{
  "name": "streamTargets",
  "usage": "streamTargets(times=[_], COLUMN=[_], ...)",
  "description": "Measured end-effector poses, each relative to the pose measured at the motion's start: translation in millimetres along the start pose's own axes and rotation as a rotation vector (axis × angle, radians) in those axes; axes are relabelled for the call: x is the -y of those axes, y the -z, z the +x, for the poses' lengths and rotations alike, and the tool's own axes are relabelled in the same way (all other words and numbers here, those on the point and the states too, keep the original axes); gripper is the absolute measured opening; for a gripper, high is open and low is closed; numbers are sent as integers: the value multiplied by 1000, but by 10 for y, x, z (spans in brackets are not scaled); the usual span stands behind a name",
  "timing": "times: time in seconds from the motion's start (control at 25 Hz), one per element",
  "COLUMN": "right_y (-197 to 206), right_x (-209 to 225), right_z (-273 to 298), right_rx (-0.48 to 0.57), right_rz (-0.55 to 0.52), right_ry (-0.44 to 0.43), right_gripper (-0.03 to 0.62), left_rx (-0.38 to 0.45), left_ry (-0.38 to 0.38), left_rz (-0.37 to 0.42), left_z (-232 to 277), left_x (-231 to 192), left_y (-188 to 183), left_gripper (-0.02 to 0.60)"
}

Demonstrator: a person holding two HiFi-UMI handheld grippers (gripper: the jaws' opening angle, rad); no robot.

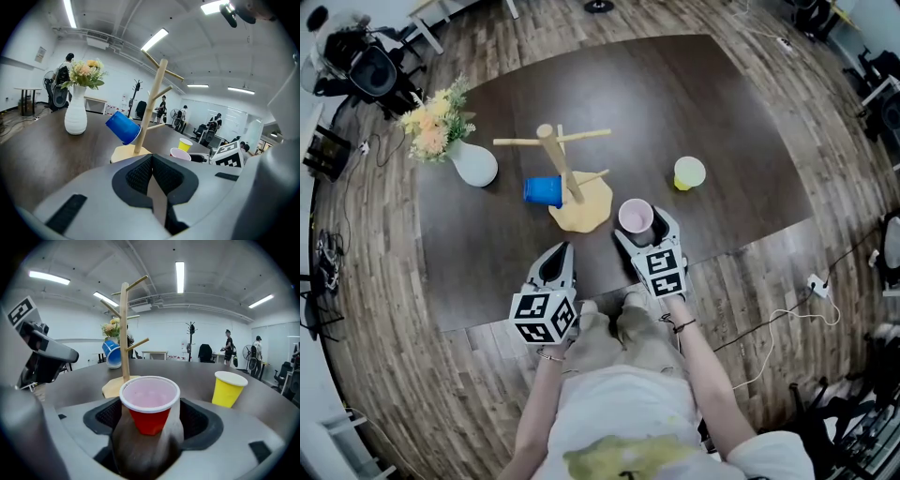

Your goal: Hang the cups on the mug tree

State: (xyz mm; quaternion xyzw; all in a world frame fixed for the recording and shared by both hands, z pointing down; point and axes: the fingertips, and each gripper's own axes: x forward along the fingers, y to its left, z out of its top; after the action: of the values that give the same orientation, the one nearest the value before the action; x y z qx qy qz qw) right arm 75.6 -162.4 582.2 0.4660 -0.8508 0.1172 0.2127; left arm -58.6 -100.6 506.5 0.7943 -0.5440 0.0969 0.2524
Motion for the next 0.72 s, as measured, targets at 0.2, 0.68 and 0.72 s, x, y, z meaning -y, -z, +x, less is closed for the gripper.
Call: streamTargets(times=[0.2,0.68,0.72], right_y=[-46,-172,-198], right_x=[-33,-1,6], right_z=[50,46,35], right_rx=[12,19,24], right_rz=[-35,-88,-91], right_ry=[-36,-121,-125], right_gripper=[365,327,325], left_rx=[8,43,47], left_ry=[-27,-77,-80], left_rz=[-13,-40,-41], left_z=[34,89,86], left_x=[3,48,58], left_y=[-4,-28,-36], left_gripper=[23,23,23])
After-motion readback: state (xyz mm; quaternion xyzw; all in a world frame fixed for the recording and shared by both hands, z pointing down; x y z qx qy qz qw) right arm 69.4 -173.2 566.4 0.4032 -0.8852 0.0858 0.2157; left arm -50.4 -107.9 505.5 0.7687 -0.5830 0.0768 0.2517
